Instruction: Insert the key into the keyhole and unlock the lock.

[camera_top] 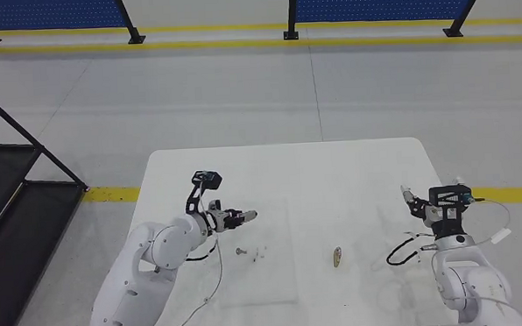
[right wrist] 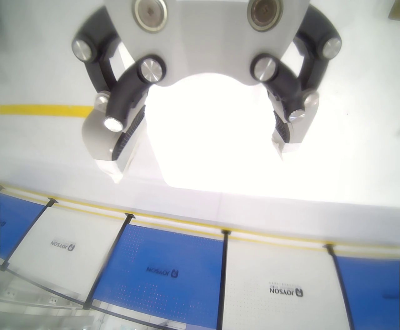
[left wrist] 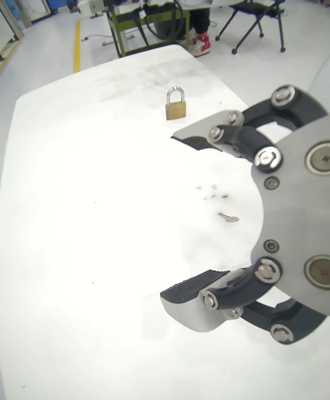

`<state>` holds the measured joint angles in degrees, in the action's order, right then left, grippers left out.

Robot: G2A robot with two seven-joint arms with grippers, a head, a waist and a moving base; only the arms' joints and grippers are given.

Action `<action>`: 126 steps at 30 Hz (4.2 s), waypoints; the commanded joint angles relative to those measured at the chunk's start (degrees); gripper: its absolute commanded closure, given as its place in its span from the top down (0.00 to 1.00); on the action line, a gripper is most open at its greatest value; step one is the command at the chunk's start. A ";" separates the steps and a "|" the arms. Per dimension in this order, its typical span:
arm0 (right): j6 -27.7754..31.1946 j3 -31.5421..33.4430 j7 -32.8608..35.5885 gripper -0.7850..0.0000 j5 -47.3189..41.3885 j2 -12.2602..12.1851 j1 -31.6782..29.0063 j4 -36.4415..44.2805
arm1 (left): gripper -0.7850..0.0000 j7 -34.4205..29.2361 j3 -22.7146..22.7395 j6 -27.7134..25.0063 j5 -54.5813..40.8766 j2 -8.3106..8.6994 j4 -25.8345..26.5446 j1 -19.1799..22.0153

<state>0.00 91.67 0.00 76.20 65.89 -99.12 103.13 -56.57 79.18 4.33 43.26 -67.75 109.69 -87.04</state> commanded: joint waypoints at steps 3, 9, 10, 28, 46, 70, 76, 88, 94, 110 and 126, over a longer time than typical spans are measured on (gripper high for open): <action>0.00 0.00 0.00 1.00 0.00 0.00 0.00 0.00 | 1.00 -2.82 -1.22 -1.52 -3.05 0.03 -3.23 1.43; 0.00 0.00 0.00 1.00 0.00 0.00 0.00 0.00 | 1.00 -5.97 -2.36 -3.02 -4.24 0.34 -5.78 1.93; 0.00 0.00 0.00 1.00 0.00 0.00 0.00 0.00 | 1.00 -6.27 -2.43 -3.14 -4.26 0.40 -5.98 2.00; 0.00 0.00 0.00 1.00 0.00 0.00 0.00 0.00 | 1.00 -13.44 -3.58 5.16 -3.48 1.49 -0.02 -1.00; 0.00 0.00 0.00 1.00 0.00 0.00 0.00 0.00 | 0.61 -12.73 -4.08 5.03 -3.19 2.36 -0.53 -1.51; 0.00 0.00 0.00 1.00 0.00 0.00 0.00 0.00 | 0.30 -12.18 -5.09 4.67 -4.24 3.29 -2.71 -0.57; 0.00 0.00 0.00 1.00 0.00 0.00 0.00 0.00 | 0.16 -12.27 -5.19 4.94 -4.18 3.55 -2.80 -0.53; 0.00 0.00 0.00 1.00 0.00 0.00 0.00 0.00 | 0.00 -12.40 -5.55 5.59 -3.52 4.06 -1.77 -0.74; 0.00 0.00 0.00 1.00 0.00 0.00 0.00 0.00 | 0.00 -12.25 -5.07 5.62 -2.64 4.43 1.57 -1.49; 0.00 0.00 0.00 1.00 0.00 0.00 0.00 0.00 | 0.00 -13.77 -5.81 6.58 8.79 5.45 3.40 -1.46; 0.00 0.00 0.00 1.00 0.00 0.00 0.00 0.00 | 0.00 -5.38 3.24 -2.64 -10.75 5.85 6.15 -3.97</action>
<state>0.00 91.67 0.00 76.20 65.89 -99.12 103.13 -62.13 81.52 3.09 35.55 -61.94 116.17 -90.91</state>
